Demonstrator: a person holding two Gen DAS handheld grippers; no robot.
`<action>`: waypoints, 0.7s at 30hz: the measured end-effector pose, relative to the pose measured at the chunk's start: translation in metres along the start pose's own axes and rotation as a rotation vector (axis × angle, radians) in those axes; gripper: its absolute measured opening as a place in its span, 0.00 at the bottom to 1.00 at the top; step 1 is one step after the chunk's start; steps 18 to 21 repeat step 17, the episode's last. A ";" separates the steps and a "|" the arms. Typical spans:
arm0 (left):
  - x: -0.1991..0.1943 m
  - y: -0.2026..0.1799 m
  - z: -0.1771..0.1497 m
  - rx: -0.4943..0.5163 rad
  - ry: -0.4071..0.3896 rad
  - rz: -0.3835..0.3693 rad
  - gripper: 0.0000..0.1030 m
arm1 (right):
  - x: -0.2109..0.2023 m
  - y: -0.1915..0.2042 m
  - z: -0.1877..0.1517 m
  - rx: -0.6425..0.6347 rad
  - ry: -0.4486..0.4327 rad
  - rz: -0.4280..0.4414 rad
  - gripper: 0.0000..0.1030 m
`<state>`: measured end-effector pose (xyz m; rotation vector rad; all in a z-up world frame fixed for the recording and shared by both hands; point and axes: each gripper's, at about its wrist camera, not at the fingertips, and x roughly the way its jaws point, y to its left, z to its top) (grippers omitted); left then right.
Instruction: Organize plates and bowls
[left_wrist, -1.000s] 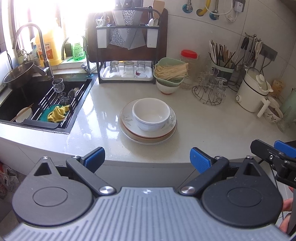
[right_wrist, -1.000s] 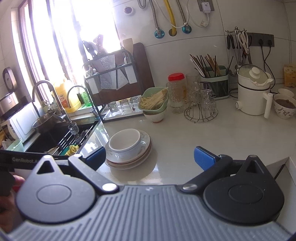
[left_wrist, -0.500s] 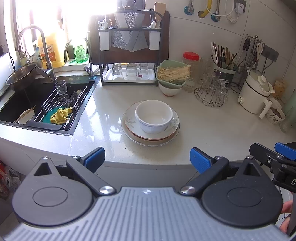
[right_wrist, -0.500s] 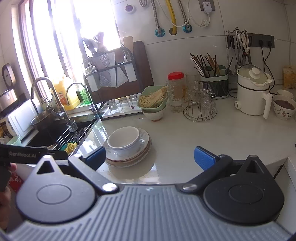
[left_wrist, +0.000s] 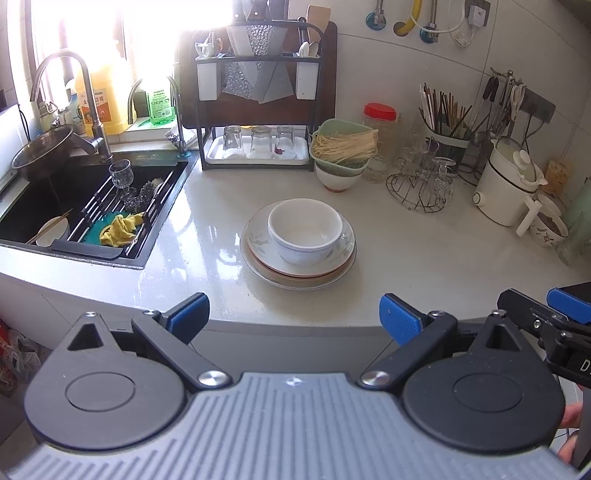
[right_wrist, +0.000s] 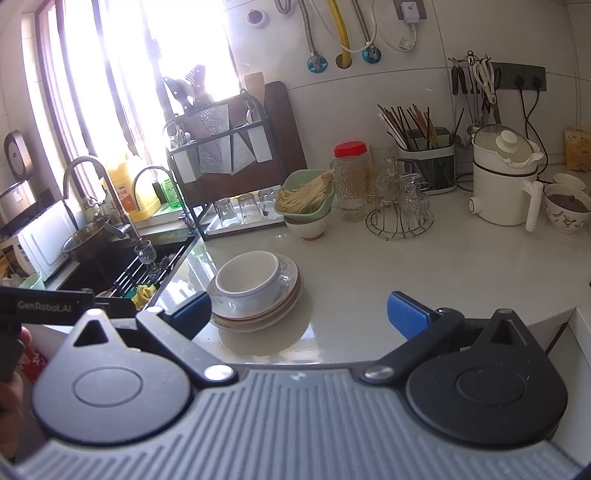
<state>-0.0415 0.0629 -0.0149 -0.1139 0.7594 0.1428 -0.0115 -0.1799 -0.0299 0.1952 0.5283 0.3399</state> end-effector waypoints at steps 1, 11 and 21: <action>0.000 0.000 0.000 0.001 0.001 -0.001 0.97 | 0.000 -0.001 0.000 0.002 0.002 -0.001 1.00; 0.000 0.000 -0.003 0.001 0.003 0.001 0.97 | -0.003 0.000 -0.004 0.004 0.000 0.001 1.00; -0.003 0.004 -0.004 -0.003 -0.001 -0.001 0.98 | -0.003 0.000 -0.004 0.006 0.001 0.000 1.00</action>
